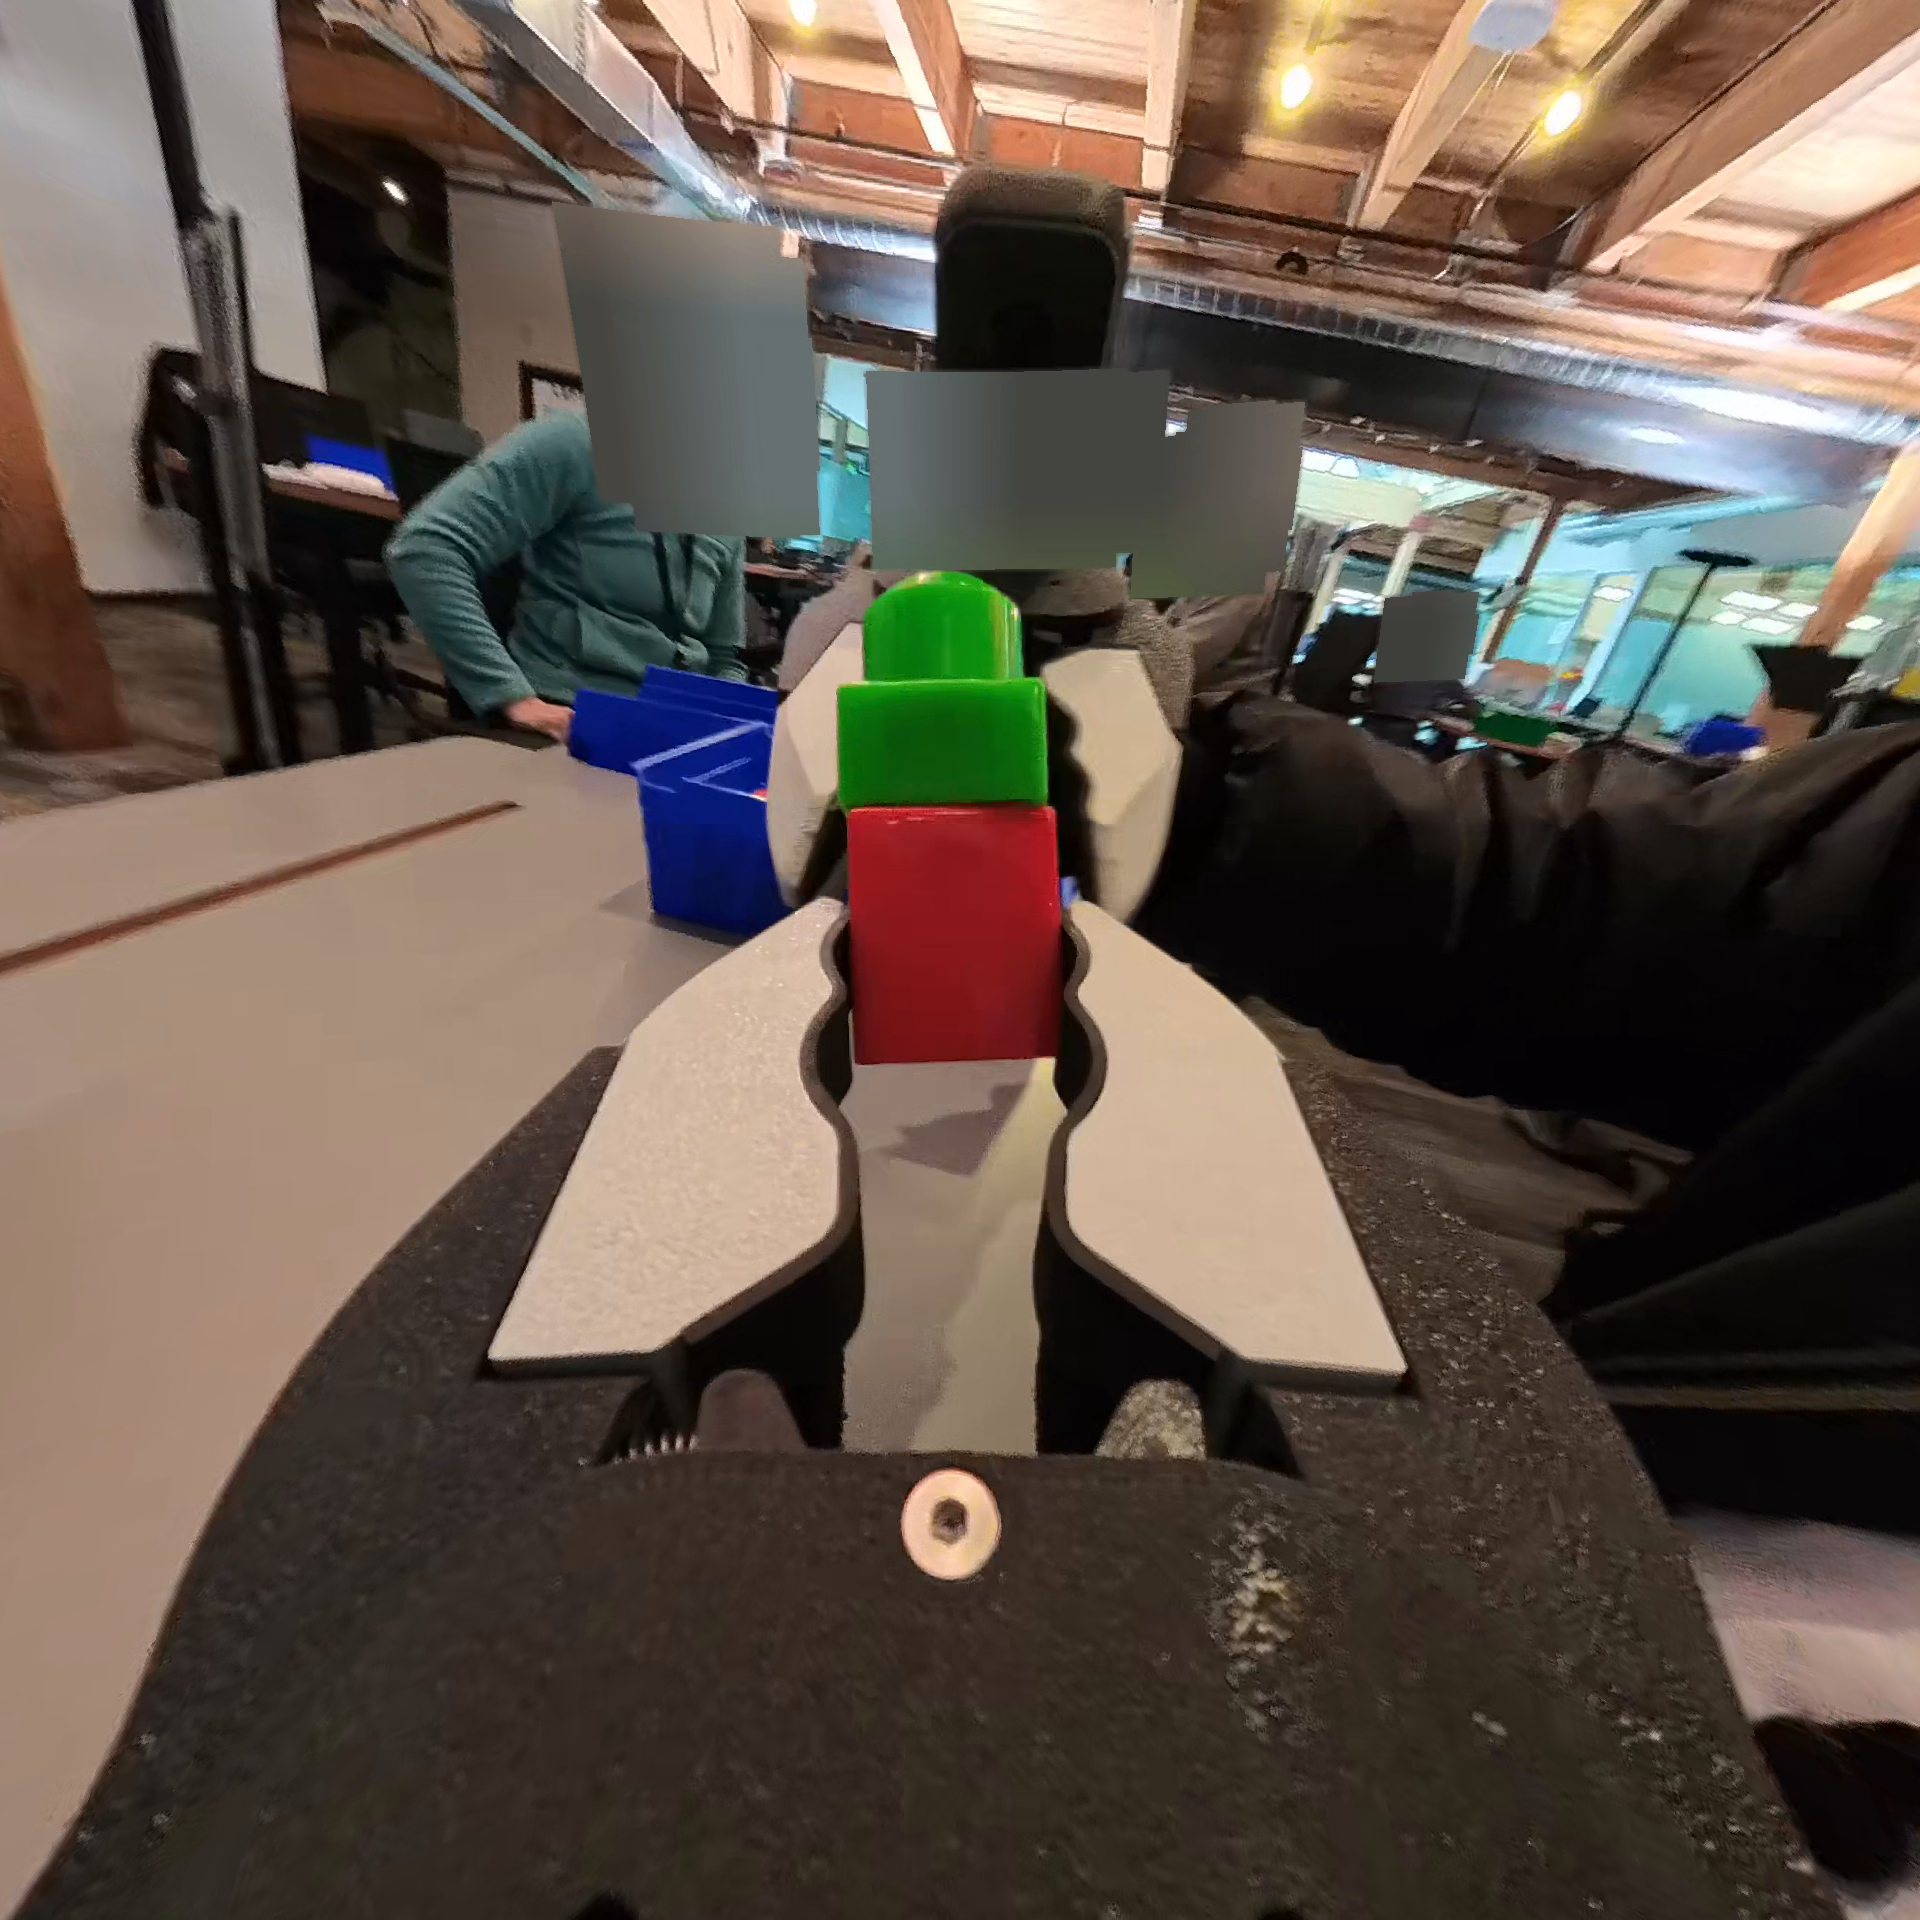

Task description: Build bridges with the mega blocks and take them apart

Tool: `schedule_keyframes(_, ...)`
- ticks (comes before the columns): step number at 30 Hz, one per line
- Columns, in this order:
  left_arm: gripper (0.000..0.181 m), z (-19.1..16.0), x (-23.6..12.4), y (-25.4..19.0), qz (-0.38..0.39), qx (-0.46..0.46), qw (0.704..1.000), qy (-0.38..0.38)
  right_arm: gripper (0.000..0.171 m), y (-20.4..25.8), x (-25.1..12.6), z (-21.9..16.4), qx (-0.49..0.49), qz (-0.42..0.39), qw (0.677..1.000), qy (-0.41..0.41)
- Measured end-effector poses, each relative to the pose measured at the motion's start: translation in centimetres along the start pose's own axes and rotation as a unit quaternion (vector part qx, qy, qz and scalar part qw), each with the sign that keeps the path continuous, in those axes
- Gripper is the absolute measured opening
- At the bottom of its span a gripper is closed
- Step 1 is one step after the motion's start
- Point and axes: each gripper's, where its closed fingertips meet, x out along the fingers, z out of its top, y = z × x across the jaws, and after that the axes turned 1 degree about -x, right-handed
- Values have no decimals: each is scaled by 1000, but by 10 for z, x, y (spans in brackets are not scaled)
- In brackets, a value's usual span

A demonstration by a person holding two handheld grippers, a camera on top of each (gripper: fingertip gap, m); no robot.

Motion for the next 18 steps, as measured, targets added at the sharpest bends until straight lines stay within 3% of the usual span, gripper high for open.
schedule_keyframes(1, 36, 1, 1, -1, 9, 21, 1000, 2, 64, 2, -3, -1, -17, -6, 1000, 15)
schedule_keyframes(5, 36, 6, 5, -10, 19, 89, 996, 7, 55, 9, -15, 5, -93, -36, 994, 51)
schedule_keyframes(7, 36, 8, 7, -17, 10, 117, 993, 6, 39, 10, -20, 8, -114, -47, 990, 68)
schedule_keyframes(12, 36, 4, 10, -24, -10, 112, 994, -4, 37, 19, -22, 5, -107, -46, 990, 85)
schedule_keyframes(14, 58, 3, 9, -21, -5, 105, 994, -19, 36, 15, -23, -2, -123, -80, 984, 100)
schedule_keyframes(18, 69, -6, 4, -4, 12, 89, 996, -7, 36, 7, -35, -10, -195, -185, 956, 118)
